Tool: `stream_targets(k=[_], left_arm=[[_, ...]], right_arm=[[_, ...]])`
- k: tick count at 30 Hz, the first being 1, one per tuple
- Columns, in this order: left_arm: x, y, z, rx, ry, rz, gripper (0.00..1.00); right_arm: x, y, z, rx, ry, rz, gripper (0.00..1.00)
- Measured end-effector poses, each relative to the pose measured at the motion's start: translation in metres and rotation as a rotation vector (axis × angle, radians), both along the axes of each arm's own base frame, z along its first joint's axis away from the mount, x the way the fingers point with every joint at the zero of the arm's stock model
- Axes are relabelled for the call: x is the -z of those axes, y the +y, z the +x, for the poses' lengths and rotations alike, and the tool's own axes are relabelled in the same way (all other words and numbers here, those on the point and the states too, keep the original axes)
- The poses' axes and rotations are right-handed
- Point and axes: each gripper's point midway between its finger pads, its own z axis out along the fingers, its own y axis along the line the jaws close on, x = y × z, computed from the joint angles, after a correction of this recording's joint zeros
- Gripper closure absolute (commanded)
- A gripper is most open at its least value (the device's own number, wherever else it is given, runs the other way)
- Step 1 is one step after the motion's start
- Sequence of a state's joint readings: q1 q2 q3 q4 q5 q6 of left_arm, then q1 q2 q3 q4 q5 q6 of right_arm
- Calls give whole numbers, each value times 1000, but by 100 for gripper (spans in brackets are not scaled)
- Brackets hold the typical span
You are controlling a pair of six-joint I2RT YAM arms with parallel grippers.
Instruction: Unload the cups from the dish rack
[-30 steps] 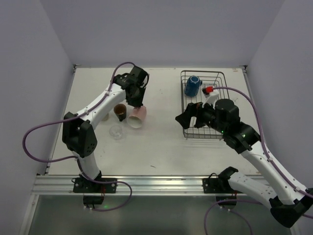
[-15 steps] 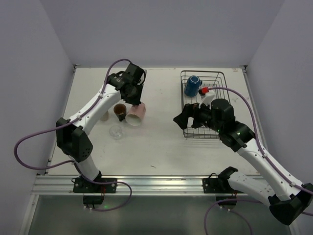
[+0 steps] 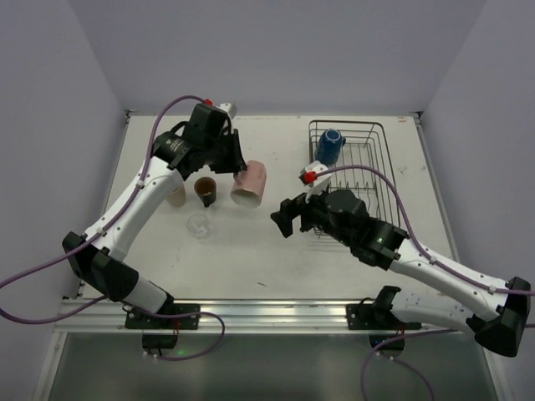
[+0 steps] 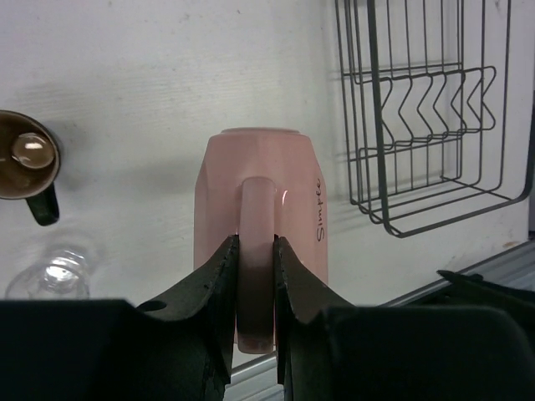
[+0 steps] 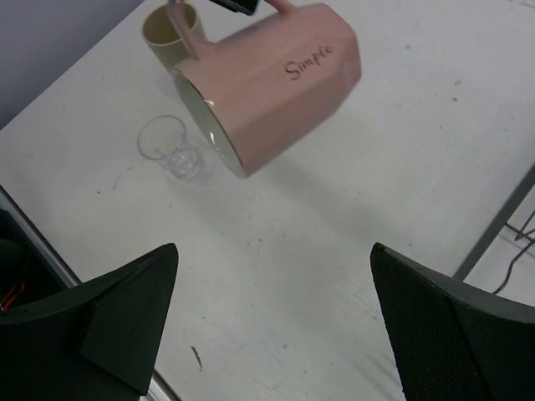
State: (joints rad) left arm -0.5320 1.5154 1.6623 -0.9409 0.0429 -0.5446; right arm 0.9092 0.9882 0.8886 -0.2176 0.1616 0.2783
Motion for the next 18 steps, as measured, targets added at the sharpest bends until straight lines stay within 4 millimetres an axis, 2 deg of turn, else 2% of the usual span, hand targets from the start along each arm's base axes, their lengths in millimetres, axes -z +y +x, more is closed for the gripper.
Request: stream_targets(k=[3,7,18], left_arm=[[3,-8,-3,-25,29,-56,100],[6,-12,-7,-58,67,-96,100],[-7,-17,-13,-96,86,-172,100]], right_arm=[[-4,16,-6,-31,-82,-22,1],[-10,31,2,0,-204,-51,1],[-1,46,25,155,-423,-220,13]])
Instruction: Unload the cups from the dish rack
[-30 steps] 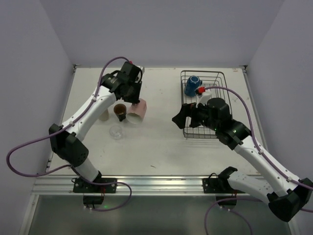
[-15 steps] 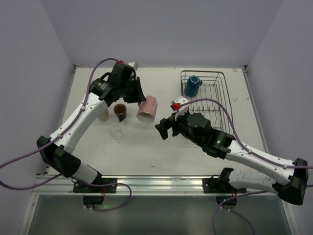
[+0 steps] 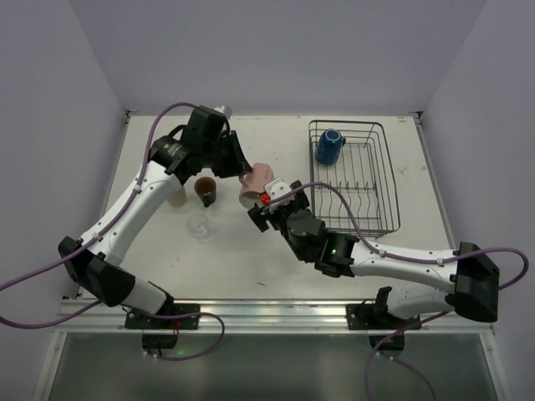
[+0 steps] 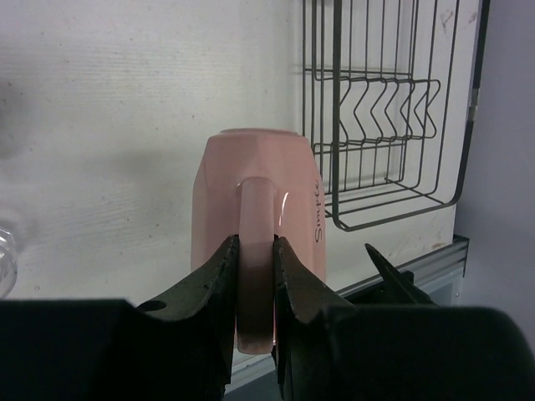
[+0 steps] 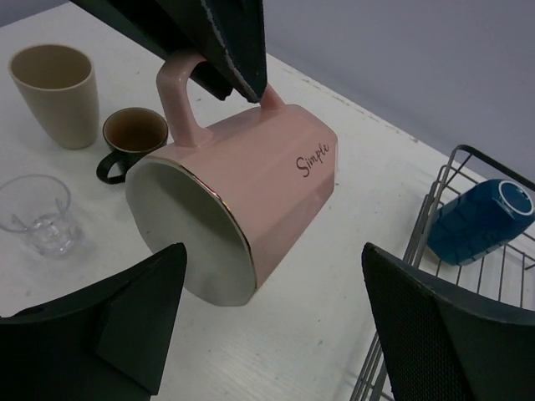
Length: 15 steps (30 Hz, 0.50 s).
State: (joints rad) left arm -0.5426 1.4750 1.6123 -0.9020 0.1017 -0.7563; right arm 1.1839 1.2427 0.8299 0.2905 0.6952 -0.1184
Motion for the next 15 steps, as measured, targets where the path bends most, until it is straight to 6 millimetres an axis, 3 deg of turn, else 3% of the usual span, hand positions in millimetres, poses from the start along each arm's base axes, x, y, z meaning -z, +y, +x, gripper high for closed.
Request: stream_targets(k=[6,13,15], left_arm=[[-3,-2,-2,-3,4,-18,100],[-14,-2,-8,4,-14,-44,100],[-17,-2,-9,2,-18,-56,100]], right_arm=[[7,3,9,90,-84,-87,23],[-5,-4,30,258,-230,-178,47],[-11,-4,33,289,-280,-207,71]])
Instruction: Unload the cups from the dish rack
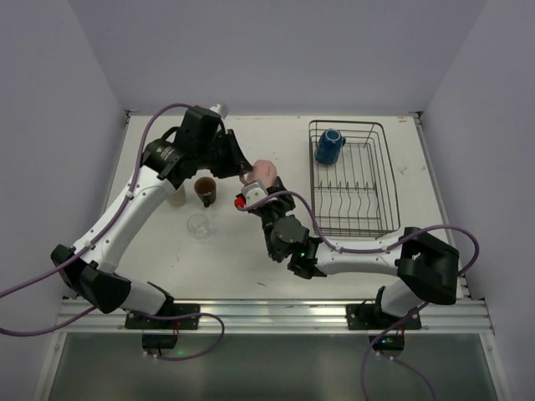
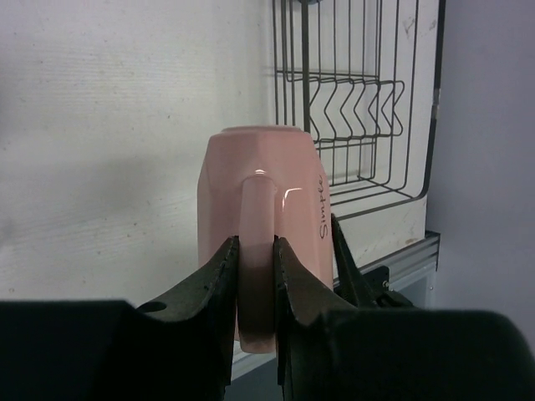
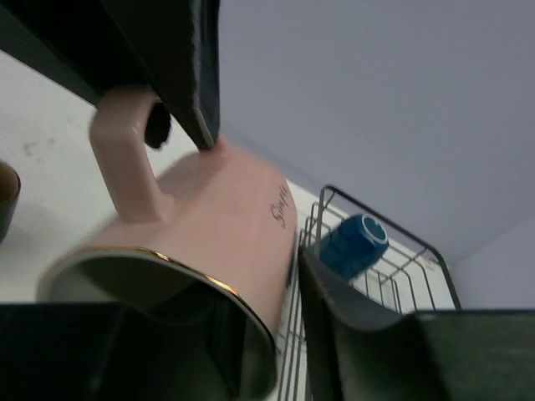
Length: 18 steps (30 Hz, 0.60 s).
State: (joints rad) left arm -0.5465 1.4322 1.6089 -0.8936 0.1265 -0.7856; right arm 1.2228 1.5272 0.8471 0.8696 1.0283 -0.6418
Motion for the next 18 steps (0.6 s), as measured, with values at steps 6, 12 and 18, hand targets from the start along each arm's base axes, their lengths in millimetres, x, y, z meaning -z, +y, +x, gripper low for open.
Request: stream_targets(k=[6,12,18], left_arm=[[-4,2,-1,-33,2,-29,100],[-16,10,-3,-44,-60,-21,33],[-35,43,0,-155,-191,52,0]], right_arm=[[-13,4,0,89,-89,-115,100],[-23,9,-10,109,-88,-117,100],[-15,38,-21,-43,77,-45,100]])
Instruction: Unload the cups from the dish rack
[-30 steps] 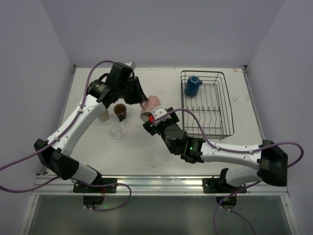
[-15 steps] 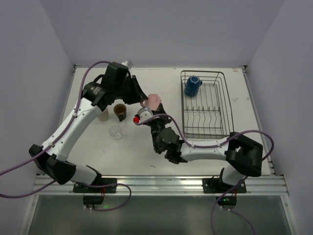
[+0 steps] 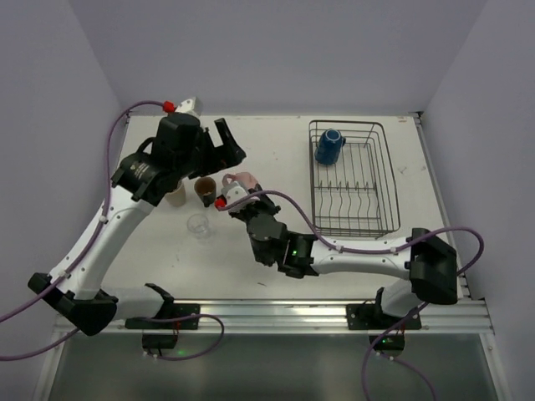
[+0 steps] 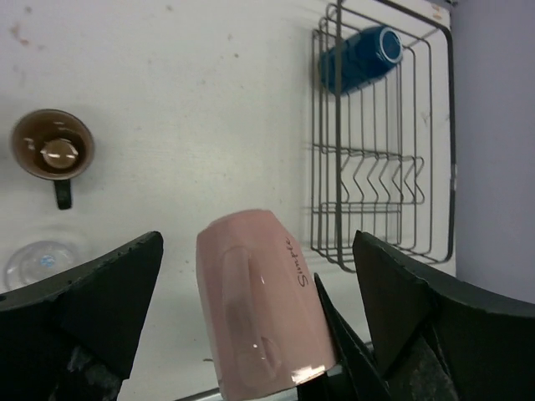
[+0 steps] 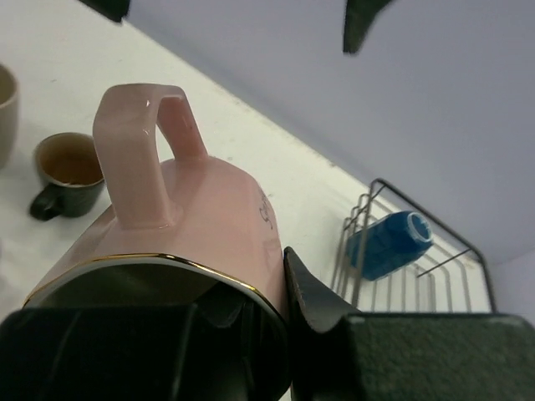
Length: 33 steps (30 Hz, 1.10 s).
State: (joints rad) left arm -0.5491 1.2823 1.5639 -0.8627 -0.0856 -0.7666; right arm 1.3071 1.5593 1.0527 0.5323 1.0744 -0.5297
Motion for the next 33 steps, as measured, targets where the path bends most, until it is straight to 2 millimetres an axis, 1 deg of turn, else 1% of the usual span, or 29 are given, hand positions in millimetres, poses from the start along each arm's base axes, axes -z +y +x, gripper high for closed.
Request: stream_targets(k=[3,5,9,11,14,17,18,21,24,26,29,33], left_arm=[[-8,28,2,-100,-50,57,0],[-13,52,3,-179,-72,107,0],[-27,103,4,-349,-108,212,0],[-32,127,2,-428,-117,268,0],[-35,159,-8,-528,-121,351,0],[-34,179,-22,-584,-132,407,0],[-32,183,-26,-591,-131,417,0],[-23,192,-42,-602,-132,432,0],[-18,196,-52,-593,-140,433,0],[-15,198,-57,-592,-145,428,0],[-15,200,-61,-589,-156,423,0],[-16,199,-61,-587,-163,415,0]], right_arm=[[1,13,-7,-67,113,50,100],[3,23,-12,-111,185,81,100],[17,35,-24,-192,351,93,100],[24,42,-26,-218,437,92,100],[35,52,-21,-231,554,95,100],[55,61,-3,-212,683,94,100],[61,62,2,-200,712,89,100],[89,61,24,-147,816,57,100],[115,52,42,-85,899,25,100],[127,47,49,-58,944,3,100],[135,46,58,-39,990,-15,100],[135,64,61,-74,1024,-6,100]])
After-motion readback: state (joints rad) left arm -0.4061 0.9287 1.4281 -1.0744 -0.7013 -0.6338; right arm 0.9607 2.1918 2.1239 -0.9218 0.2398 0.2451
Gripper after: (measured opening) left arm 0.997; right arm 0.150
